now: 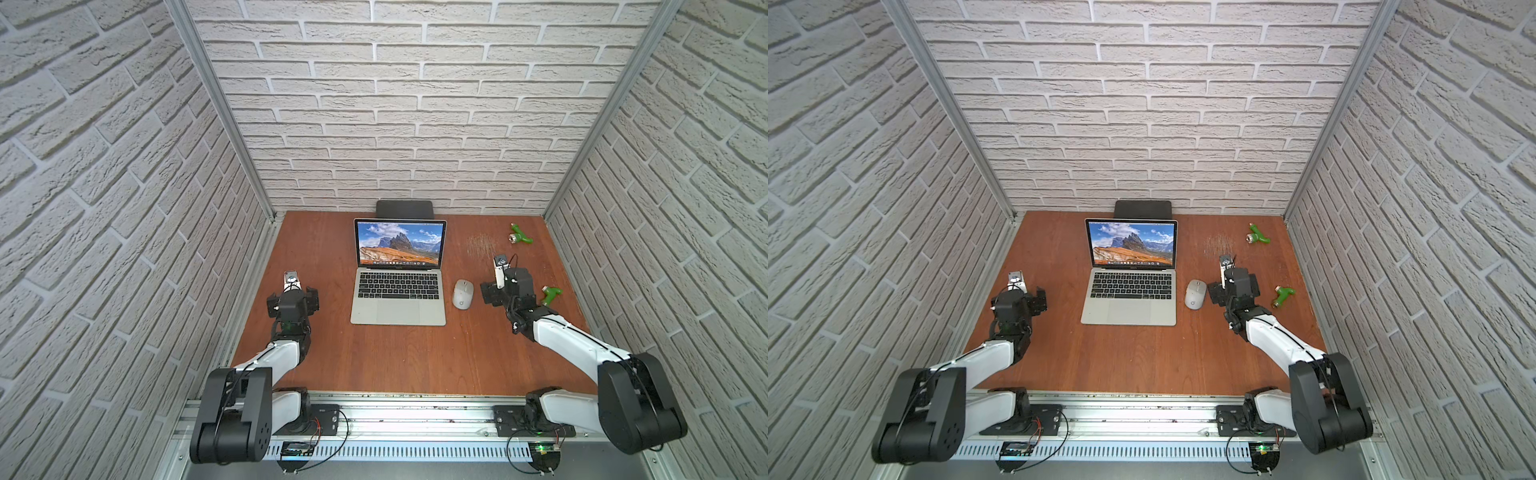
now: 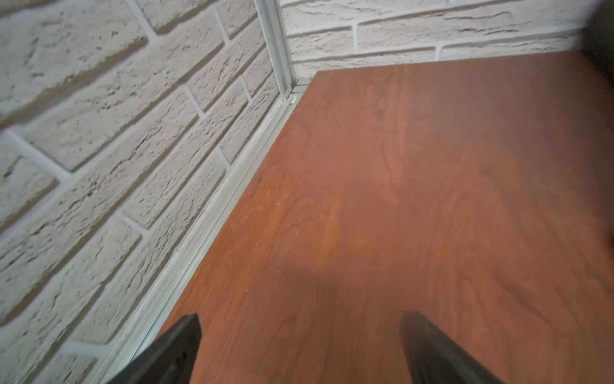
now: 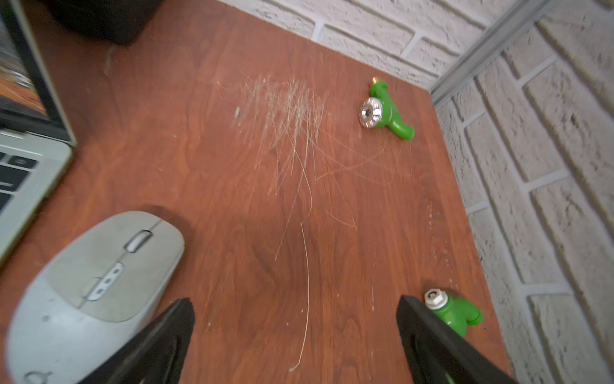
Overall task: Remove the wireless mouse receiver from the laptop
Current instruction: Reset both arms
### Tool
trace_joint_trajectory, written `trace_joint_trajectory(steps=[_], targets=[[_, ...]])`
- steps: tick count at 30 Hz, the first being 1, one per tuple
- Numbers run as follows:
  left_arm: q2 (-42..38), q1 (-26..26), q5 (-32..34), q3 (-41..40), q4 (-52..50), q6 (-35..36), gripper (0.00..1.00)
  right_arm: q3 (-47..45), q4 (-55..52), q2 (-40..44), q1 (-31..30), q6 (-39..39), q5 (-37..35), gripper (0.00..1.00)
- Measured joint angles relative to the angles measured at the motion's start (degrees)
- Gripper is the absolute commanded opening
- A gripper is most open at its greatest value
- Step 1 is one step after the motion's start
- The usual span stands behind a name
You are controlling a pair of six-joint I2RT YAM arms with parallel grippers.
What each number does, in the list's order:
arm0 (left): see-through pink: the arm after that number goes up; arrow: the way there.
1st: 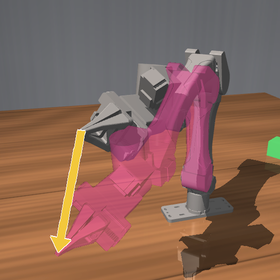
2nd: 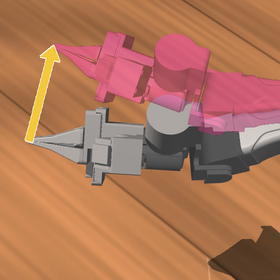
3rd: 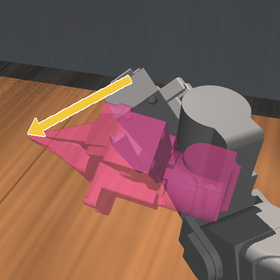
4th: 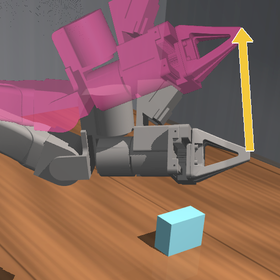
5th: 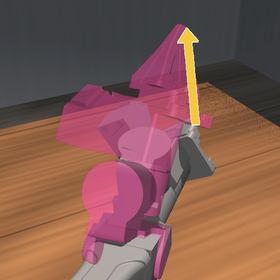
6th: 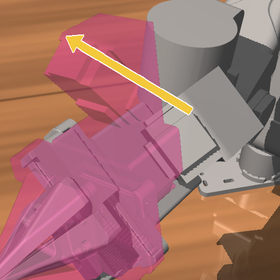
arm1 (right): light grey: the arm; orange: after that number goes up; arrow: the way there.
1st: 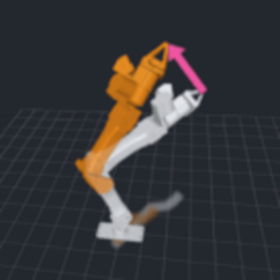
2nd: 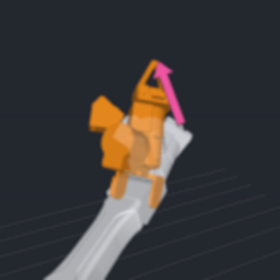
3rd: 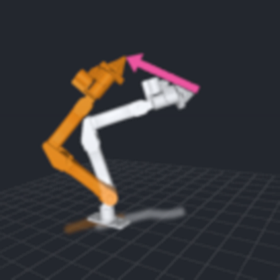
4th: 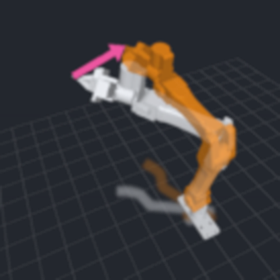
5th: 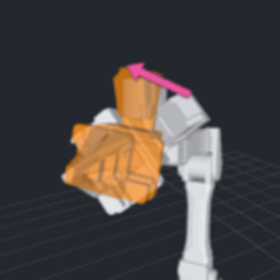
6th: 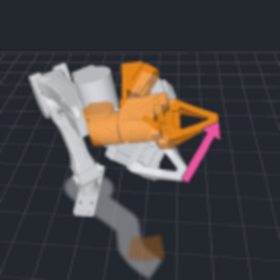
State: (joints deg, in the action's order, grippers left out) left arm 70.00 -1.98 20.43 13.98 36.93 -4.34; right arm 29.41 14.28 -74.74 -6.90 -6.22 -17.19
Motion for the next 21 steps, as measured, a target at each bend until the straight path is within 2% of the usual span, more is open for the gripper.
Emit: trace_joint_trajectory(steps=[5,10,14,16,17,21], targets=[[4.07,-2.29,-7.08,-0.35,7.56,0.72,0.98,-8.02,13.7,-3.19,3.45,1.6,4.31,0.98],[16.37,-2.49,-13.4,-1.14,21.31,1.36,0.98,-9.9,28.59,-8.85,3.48,1.33,8.81,0.98],[18.88,-2.51,-15.17,-0.35,20.24,1.6,0.98,-10.62,32.52,-11.67,3.48,1.7,9.03,0.99],[18.97,-2.14,-13.81,3.19,16.68,1.38,0.91,-9.22,31.69,-12.22,4.31,2.6,9.73,0.99],[18.99,-2.01,-13.2,4.74,16.04,1.42,0.98,-8.46,31.47,-12.33,4.92,2.99,10.01,0.99],[18.86,-1.46,-12.31,7.65,15.52,1.77,0.99,-6.84,31.63,-12.33,6.73,4.26,10.56,0.99]])
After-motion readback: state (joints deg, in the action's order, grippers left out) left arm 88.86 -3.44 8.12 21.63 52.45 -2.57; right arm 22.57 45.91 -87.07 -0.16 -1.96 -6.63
